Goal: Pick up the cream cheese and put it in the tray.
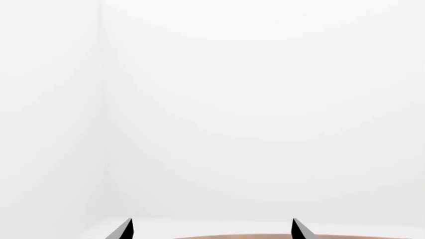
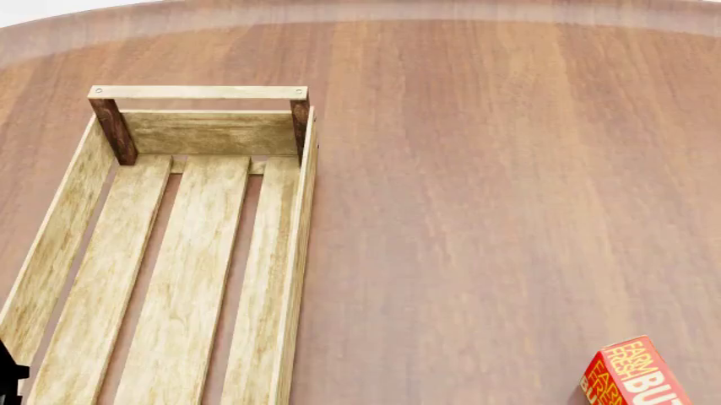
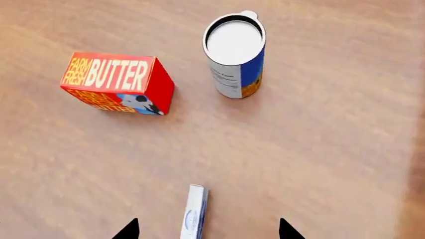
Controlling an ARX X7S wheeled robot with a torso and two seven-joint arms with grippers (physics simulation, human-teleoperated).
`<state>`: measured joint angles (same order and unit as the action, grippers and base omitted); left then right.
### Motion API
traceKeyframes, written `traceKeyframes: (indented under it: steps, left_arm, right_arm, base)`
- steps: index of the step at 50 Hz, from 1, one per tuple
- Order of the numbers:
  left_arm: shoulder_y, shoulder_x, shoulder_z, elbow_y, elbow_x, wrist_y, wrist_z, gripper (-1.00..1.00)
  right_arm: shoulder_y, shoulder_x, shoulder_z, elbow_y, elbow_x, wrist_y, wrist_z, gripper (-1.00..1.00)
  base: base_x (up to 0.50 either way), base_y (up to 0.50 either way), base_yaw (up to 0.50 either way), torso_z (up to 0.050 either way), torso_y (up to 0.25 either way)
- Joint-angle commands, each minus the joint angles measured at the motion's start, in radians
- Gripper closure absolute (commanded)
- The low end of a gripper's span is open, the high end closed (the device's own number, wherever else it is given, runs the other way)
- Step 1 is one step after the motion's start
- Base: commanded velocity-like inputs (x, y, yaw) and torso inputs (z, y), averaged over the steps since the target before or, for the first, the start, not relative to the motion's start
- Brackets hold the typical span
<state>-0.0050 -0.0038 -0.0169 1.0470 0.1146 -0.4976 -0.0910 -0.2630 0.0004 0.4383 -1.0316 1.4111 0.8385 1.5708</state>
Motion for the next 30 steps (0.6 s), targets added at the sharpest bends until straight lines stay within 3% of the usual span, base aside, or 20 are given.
traceKeyframes:
  steps: [1, 30]
  left_arm:
    - [0.004, 0.000, -0.004, 0.000, -0.003, 0.007, 0.001, -1.00]
    - [0.003, -0.001, -0.001, 0.000, -0.001, -0.003, 0.001, -1.00]
  right_arm:
    - [0.023, 0.000, -0.079, 0.056, 0.018, 0.041, 0.000, -1.00]
    - [0.111, 0.000, -0.127, 0.148, 0.038, -0.001, 0.000, -1.00]
  base:
    - [0.00, 0.00, 0.00, 0.000, 0.000]
    - [0.00, 0.00, 0.00, 0.000, 0.000]
